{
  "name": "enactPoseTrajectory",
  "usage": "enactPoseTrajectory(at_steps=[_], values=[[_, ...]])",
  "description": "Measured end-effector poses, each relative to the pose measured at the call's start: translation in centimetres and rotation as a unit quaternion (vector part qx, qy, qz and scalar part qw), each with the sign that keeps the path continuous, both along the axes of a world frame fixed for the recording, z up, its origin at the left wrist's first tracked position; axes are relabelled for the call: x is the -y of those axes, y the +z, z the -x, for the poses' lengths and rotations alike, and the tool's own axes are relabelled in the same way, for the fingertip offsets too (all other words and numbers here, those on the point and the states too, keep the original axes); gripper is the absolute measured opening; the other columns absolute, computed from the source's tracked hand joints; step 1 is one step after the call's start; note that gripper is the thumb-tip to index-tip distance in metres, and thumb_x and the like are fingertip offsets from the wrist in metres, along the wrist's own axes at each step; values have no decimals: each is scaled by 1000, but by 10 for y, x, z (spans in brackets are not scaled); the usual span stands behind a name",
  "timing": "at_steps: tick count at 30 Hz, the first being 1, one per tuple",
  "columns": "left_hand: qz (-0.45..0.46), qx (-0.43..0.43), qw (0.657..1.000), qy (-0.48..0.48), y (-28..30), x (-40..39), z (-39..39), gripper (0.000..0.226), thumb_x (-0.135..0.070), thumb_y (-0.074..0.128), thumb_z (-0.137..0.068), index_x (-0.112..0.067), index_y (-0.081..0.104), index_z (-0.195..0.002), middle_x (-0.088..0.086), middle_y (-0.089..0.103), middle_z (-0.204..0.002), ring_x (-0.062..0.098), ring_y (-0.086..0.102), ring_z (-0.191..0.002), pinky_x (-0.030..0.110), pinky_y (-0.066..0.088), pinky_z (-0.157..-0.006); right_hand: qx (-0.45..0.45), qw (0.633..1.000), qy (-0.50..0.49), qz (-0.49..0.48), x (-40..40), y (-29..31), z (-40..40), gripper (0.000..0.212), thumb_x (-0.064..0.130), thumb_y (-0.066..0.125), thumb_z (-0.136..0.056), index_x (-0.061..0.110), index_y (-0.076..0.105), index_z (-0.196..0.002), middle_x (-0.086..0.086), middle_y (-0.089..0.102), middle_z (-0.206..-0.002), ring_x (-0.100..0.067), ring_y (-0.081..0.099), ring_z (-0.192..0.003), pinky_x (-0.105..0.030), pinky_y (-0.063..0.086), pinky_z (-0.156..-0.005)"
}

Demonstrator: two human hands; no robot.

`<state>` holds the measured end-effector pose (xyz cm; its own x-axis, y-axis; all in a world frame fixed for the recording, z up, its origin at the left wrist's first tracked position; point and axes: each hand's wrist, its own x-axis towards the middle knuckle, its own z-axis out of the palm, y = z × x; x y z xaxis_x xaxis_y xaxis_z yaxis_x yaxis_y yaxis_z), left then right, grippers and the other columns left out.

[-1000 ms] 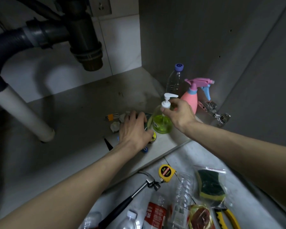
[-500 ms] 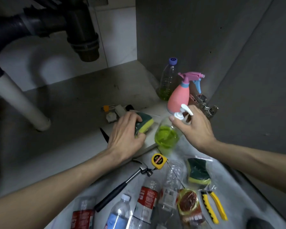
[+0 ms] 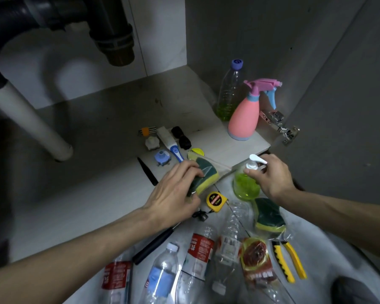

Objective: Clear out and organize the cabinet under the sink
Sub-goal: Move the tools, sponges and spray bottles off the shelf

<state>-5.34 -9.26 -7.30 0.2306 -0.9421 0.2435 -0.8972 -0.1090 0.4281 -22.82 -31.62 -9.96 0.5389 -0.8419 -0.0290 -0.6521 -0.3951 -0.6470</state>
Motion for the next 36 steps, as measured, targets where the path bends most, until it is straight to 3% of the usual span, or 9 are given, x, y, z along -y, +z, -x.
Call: enactPoseTrajectory(at_steps=[3, 6, 11, 16, 20, 23, 25, 30, 36], values=[[-17, 20, 999, -25, 4, -9, 7, 45, -19, 65, -76, -14, 56, -120, 0, 49, -130, 19, 52, -116, 37, 51, -91, -5, 997, -44, -56, -2, -5, 0, 27, 29, 82, -82, 17, 73, -104, -6, 69, -95, -29, 65, -92, -43, 54, -85], [-40, 44, 997, -53, 3, -22, 9, 46, -20, 62, -76, -12, 57, -121, 3, 49, -132, 21, 52, -118, 40, 50, -91, -13, 993, -68, -92, -3, -5, 2, 21, 28, 80, -84, 18, 74, -102, -7, 73, -92, -29, 67, -95, -40, 54, -87], [-68, 62, 995, -44, 6, -56, 8, 45, -21, 62, -77, -11, 59, -120, 6, 51, -131, 22, 53, -115, 39, 50, -91, -69, 996, -36, 33, -13, 12, -9, 36, 18, 68, -83, 20, 67, -119, -6, 63, -120, -29, 50, -119, -40, 46, -97], [-122, 97, 987, -47, 25, -102, 8, 44, -25, 58, -77, -12, 58, -119, 7, 51, -131, 26, 54, -113, 40, 51, -89, 49, 990, 59, 117, -47, 47, -52, 30, 16, 62, -79, 19, 62, -109, -2, 59, -111, -26, 46, -113, -39, 42, -92], [-137, 86, 985, 50, 33, -161, 12, 42, -21, 66, -74, -13, 60, -115, 5, 52, -129, 27, 56, -110, 35, 49, -88, 16, 988, 147, 43, -82, 64, -92, 22, 17, 59, -82, 26, 64, -101, 7, 59, -94, -25, 56, -105, -29, 38, -76], [-131, 45, 975, 175, 26, -210, 28, 41, -22, 66, -75, -12, 60, -115, 4, 52, -127, 25, 54, -110, 36, 48, -91, -64, 980, 186, -1, -106, 63, -113, 22, 18, 60, -84, 26, 65, -105, -4, 68, -106, -32, 62, -106, -30, 44, -77], [-142, 22, 963, 229, 16, -238, 39, 41, -25, 65, -78, -12, 60, -117, 5, 51, -127, 25, 53, -110, 38, 50, -90, -108, 971, 207, 41, -120, 59, -123, 26, 22, 62, -86, 20, 63, -111, -13, 64, -116, -36, 59, -110, -36, 46, -82], [-214, 1, 947, 241, -10, -289, 43, 40, -26, 62, -79, -15, 60, -118, 2, 50, -130, 23, 52, -113, 39, 50, -93, -162, 957, 214, 105, -134, 47, -146, 47, 18, 61, -89, 6, 53, -133, -21, 50, -133, -39, 49, -125, -42, 46, -93], [-251, -23, 923, 292, -38, -315, 32, 40, -28, 60, -80, -18, 57, -118, 0, 46, -131, 22, 49, -113, 35, 46, -95, -196, 953, 202, 111, -130, 29, -163, 46, 16, 60, -91, 3, 48, -134, -22, 49, -134, -41, 48, -125, -44, 46, -95]])
